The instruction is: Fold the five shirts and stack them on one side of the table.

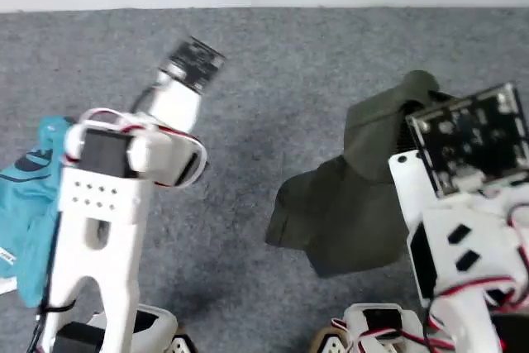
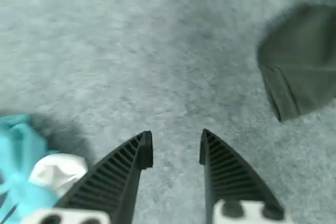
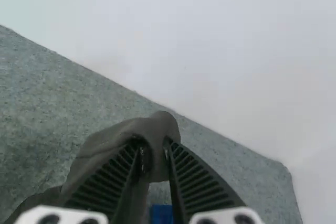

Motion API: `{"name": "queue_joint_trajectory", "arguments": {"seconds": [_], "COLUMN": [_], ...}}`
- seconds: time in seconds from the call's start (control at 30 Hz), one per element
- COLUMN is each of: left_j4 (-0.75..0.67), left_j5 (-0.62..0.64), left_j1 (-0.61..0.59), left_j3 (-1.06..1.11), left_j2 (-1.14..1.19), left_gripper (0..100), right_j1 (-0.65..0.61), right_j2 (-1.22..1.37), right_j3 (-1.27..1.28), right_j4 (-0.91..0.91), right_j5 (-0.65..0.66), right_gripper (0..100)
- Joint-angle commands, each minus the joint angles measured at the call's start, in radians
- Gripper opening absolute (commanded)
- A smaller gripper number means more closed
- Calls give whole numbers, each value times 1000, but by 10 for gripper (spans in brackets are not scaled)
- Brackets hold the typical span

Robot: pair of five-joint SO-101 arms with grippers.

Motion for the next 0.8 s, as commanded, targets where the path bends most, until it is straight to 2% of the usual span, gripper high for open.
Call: {"name": "queue_joint_trajectory", "arguments": {"seconds": [0.0,0.07,0.3,0.47,0.63,0.77], "left_j4": [-86,-114,-244,-284,-284,-282], "left_j5": [0,2,97,100,98,98], "left_j1": [41,38,95,103,103,103], "left_j3": [67,82,206,246,246,248], "left_j2": [-18,-17,-17,-17,-17,-17], "left_gripper": [152,152,155,155,155,155], "right_j1": [-41,-88,-91,-107,-245,-242], "right_j2": [8,8,8,10,1,2], "right_j3": [68,124,440,698,847,822], "right_j4": [-21,-28,-131,-134,-68,-87], "right_j5": [-12,-9,0,20,18,20], "right_gripper": [9,9,9,21,231,348]}}
